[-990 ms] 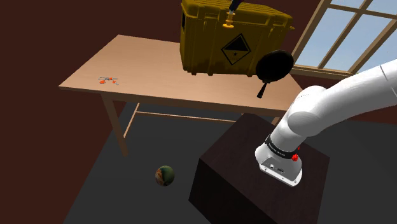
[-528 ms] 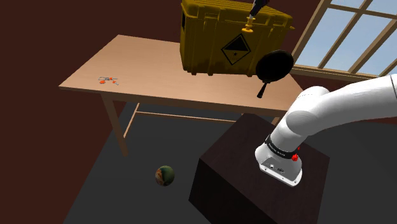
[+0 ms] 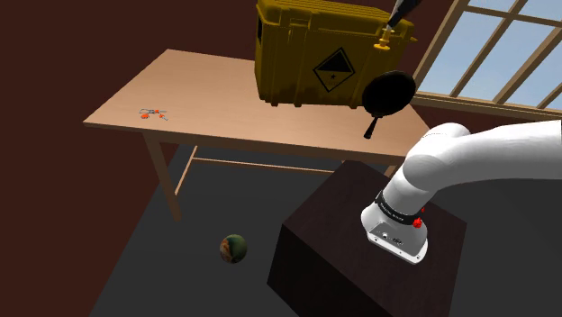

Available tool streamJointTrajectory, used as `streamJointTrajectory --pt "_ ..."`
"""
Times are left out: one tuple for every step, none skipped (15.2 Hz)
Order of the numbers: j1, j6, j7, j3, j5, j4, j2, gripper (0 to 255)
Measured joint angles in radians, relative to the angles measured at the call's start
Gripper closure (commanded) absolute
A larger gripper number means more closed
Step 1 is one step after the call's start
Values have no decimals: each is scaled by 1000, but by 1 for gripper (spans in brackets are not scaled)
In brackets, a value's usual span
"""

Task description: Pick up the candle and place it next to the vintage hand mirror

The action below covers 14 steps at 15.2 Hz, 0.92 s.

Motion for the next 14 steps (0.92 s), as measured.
streamJointTrajectory --pt "-5 -18 -22 -20 -9 14 -5 255" --pt "-12 -37 -37 -31 -17 19 -20 255" --pt "-19 -51 -58 -50 -27 24 -31 255" --pt "-24 -63 -78 -68 -37 30 -39 255" --pt "-29 -77 -94 -80 -44 36 -48 255" --pt "-37 -93 -113 -96 -55 41 -62 255" --pt "-39 -111 -132 -112 -63 58 -64 255" --pt "-44 -123 -151 -129 -72 65 -72 255" --pt "-47 -138 -173 -149 -83 79 -77 255" --pt "-48 -150 -194 -169 -93 94 -77 255" --pt "-49 -166 -219 -193 -105 114 -78 255" --pt "-51 -181 -238 -209 -114 128 -82 255" --pt "-49 -196 -261 -231 -124 152 -79 255" --pt "-52 -209 -277 -243 -132 162 -84 255"
